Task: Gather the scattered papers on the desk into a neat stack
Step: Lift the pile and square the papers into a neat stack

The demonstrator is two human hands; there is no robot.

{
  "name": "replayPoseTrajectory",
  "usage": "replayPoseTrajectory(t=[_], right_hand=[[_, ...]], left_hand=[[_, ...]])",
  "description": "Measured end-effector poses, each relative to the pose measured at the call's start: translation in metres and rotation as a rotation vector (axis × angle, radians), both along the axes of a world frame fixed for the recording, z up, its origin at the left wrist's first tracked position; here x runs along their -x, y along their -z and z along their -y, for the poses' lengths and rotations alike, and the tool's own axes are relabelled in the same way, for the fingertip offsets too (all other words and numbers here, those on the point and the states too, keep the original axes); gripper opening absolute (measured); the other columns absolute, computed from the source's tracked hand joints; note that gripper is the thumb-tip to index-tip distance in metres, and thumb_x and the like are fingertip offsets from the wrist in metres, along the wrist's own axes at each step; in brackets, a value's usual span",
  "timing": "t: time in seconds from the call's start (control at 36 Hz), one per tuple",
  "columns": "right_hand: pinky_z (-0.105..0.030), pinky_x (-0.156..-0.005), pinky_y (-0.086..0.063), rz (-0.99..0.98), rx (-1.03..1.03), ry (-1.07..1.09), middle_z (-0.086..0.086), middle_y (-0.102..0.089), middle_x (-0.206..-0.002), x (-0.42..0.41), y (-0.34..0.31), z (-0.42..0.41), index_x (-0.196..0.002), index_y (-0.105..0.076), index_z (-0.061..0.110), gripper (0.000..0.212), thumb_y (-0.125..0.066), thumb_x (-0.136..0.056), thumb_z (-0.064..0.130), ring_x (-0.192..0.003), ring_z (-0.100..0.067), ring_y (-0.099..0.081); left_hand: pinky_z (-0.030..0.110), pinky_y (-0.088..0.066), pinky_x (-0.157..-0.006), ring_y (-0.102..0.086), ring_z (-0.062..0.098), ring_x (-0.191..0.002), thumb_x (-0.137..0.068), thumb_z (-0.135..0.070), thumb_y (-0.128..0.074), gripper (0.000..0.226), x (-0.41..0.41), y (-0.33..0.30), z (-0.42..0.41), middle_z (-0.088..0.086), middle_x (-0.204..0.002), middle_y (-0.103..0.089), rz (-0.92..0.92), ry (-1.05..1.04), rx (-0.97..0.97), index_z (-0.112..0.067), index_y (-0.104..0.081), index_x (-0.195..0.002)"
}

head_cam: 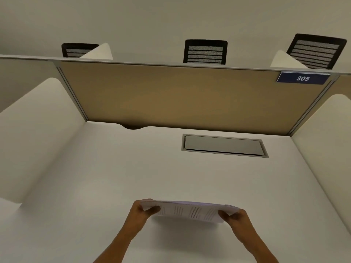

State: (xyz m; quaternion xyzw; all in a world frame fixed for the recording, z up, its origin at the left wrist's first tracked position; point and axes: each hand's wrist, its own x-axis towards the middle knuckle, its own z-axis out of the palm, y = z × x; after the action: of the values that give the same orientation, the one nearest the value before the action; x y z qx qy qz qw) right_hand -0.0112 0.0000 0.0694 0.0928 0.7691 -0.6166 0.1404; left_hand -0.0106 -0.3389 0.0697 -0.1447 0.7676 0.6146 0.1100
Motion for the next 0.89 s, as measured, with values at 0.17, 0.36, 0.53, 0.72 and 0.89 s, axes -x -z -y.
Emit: replayPoseTrajectory(t=[0.17, 0.36, 0.53, 0.72, 0.89], right_hand=[[-0.013, -0.075, -0.056, 0.038, -0.005, -0.004, 0.012, -0.08, -0.098, -0.001, 0.016, 0.002, -0.108, -0.075, 0.024, 0.02, -0.066, -0.095, 0.011, -0.095, -0.003, -0.073], [-0.01, -0.075, -0.054, -0.049, 0.018, 0.011, 0.01, -0.08, -0.098, 0.006, -0.001, 0.005, -0.101, -0.078, 0.042, 0.037, -0.06, -0.098, 0.01, -0.091, -0.001, -0.072], [-0.014, -0.078, -0.054, -0.064, 0.004, -0.009, 0.005, -0.079, -0.1, 0.01, 0.006, 0.011, -0.098, -0.079, 0.036, 0.035, -0.06, -0.098, 0.006, -0.094, -0.007, -0.072], [-0.012, -0.071, -0.055, -0.083, -0.011, 0.047, 0.009, -0.08, -0.091, 0.014, 0.004, 0.016, -0.089, -0.078, 0.039, 0.037, -0.061, -0.097, 0.007, -0.086, -0.007, -0.073], [-0.01, -0.076, -0.053, -0.103, -0.029, -0.004, 0.008, -0.079, -0.1, 0.017, 0.005, 0.013, -0.1, -0.078, 0.034, 0.037, -0.064, -0.094, 0.001, -0.096, -0.005, -0.071]], left_hand=[[0.014, -0.053, -0.07, -0.071, 0.013, -0.094, -0.083, -0.008, -0.075, 0.023, -0.005, 0.02, 0.0, -0.002, -0.094, -0.078, 0.089, -0.011, -0.015, -0.021, -0.072, -0.103], [0.015, -0.055, -0.064, -0.073, 0.006, -0.085, -0.084, -0.009, -0.074, 0.023, 0.004, 0.012, 0.002, -0.011, -0.087, -0.079, 0.038, -0.05, 0.006, -0.029, -0.075, -0.095], [0.014, -0.055, -0.067, -0.072, 0.013, -0.09, -0.083, -0.005, -0.074, 0.021, 0.008, 0.019, -0.001, 0.001, -0.093, -0.078, 0.028, -0.072, -0.015, -0.016, -0.075, -0.102], [0.021, -0.057, -0.07, -0.073, 0.018, -0.088, -0.083, -0.006, -0.075, 0.019, 0.009, 0.025, -0.003, 0.003, -0.09, -0.079, 0.034, -0.12, -0.066, -0.015, -0.076, -0.099], [0.015, -0.056, -0.062, -0.072, 0.012, -0.086, -0.082, -0.005, -0.075, 0.02, 0.013, 0.02, -0.001, -0.002, -0.087, -0.079, 0.028, -0.133, -0.066, -0.022, -0.075, -0.094]])
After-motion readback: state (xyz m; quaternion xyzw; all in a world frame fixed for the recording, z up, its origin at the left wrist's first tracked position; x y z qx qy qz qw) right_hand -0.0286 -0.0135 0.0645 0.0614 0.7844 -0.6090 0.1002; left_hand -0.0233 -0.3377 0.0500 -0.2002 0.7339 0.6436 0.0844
